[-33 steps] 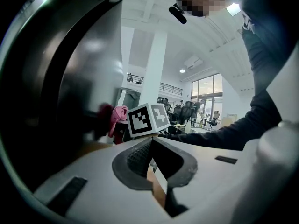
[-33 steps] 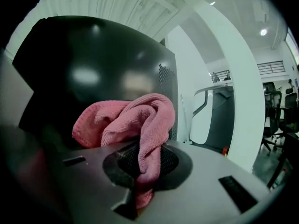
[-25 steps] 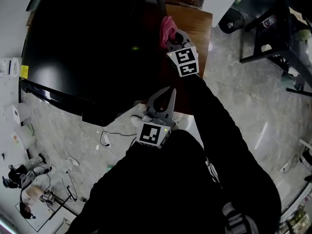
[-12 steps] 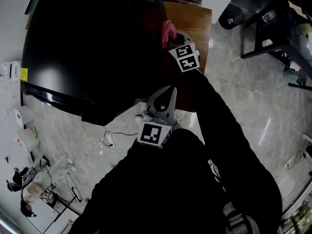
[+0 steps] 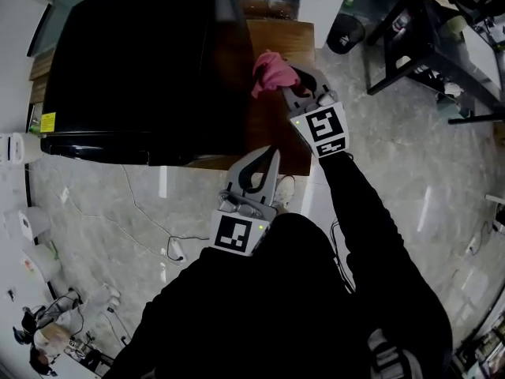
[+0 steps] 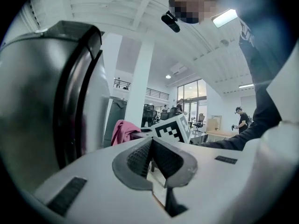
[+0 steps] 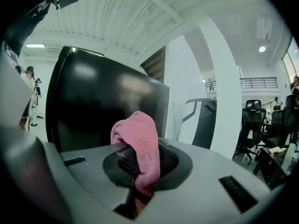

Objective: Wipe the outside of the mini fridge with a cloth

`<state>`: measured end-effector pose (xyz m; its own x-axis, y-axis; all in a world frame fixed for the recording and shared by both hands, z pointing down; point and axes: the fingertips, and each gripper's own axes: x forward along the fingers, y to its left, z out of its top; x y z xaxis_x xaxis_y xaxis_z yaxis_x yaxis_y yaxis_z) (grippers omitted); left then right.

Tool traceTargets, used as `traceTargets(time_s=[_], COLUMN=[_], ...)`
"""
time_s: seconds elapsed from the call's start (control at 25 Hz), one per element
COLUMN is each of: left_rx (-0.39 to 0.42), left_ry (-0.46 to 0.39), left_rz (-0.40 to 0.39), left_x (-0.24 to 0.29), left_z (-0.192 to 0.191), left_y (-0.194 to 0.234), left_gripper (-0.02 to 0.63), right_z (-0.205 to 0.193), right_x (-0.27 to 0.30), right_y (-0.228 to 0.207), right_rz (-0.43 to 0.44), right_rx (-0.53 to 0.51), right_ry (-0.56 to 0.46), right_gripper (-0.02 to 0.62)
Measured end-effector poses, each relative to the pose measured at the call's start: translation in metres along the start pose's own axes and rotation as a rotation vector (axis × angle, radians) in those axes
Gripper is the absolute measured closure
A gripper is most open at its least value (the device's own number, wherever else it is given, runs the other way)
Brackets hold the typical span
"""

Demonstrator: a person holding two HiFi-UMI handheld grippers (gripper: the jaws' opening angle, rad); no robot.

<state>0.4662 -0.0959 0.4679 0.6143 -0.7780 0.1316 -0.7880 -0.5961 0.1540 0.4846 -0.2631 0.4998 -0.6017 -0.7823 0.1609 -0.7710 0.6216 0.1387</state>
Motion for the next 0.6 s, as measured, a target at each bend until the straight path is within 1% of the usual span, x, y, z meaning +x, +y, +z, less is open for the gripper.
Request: traceTargets(time_s=[0.16,0.28,0.44,0.52,0.6], left_rx=[0.026,0.051,0.067,0.064,0.067], left_ry=[-0.012,-0.020,-0.039,-0.060,-0.083], left_rz=[-0.008,-0.014,-0.003,0.008,0.014], left_x=[-0.044,-0.074,-0.096,-0.108,-0.118], left_z=[0.032,0.056,0.068,0.069,0.067], left_y=[-0.008,-0.009,-0.007,-0.003,0.001], left_gripper=[0.600,0.600,0.600,0.600,0.600], right_z=[0.064,0.107,0.131,0.137,0.140], right_x=[-0.044,-0.061,-0.058,-0.051,-0.048], right_y=[0.026,0.052,0.081,0.101,0.113], right_rz=[-0.047,-0.065,-0.075,-0.065,-0.074], right_rx=[-0.060,-0.110,-0.177,-0.184,-0.170], right_ry=[-0.039,-0.060,-0.031,-0.030,-0.035], right_gripper=[0.558,0.558,0.558,0.558,0.560])
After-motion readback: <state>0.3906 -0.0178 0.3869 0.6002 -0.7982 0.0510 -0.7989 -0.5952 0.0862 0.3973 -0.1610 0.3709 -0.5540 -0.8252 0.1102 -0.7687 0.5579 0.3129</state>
